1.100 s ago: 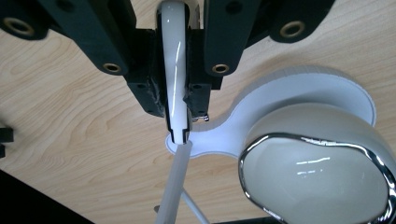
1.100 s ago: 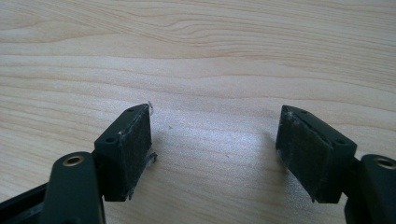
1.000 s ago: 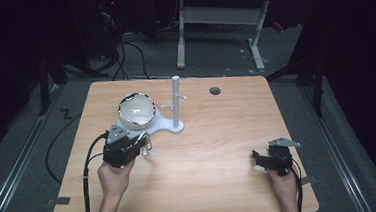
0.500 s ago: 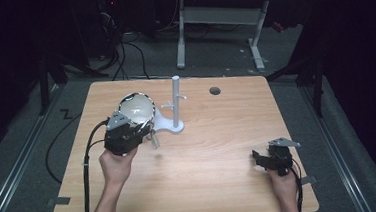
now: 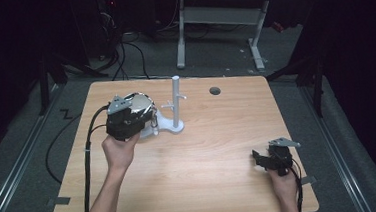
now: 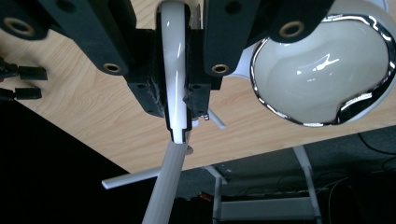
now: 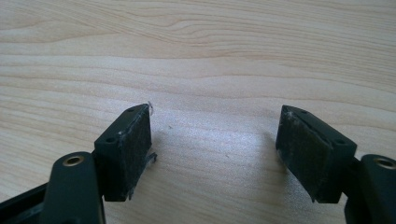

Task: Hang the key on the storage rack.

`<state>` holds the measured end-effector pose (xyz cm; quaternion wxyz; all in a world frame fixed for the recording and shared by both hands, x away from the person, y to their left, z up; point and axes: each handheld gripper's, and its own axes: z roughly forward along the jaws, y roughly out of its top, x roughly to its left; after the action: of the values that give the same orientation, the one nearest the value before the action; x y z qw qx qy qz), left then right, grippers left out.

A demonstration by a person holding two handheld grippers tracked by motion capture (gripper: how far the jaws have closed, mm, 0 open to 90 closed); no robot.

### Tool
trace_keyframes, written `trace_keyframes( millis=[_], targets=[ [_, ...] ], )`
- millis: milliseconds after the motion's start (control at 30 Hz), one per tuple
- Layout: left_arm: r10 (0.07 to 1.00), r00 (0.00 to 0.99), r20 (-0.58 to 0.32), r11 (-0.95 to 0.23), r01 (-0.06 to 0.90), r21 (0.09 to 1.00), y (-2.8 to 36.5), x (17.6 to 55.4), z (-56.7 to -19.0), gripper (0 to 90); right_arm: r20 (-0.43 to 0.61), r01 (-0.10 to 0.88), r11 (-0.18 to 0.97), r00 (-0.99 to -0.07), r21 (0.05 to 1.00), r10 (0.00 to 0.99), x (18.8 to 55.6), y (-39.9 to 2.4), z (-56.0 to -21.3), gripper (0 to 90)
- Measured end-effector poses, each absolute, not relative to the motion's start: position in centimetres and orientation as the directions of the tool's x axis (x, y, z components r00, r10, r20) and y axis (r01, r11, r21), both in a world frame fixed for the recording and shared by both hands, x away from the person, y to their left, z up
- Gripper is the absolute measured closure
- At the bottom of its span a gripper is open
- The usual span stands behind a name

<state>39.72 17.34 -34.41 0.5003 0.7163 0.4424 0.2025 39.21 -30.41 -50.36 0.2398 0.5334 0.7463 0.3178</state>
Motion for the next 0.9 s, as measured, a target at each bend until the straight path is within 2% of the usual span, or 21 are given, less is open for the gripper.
trace_keyframes(
  millis=[900],
  targets=[
    [0.844, 0.505, -0.179, -0.058, 0.419, 0.906, 16.7, 42.4, -33.3, 78.3, -0.019, 0.643, 0.23, -0.317, 0.73, 0.948, 39.2, -30.4, -50.4, 26.9]
  ],
)
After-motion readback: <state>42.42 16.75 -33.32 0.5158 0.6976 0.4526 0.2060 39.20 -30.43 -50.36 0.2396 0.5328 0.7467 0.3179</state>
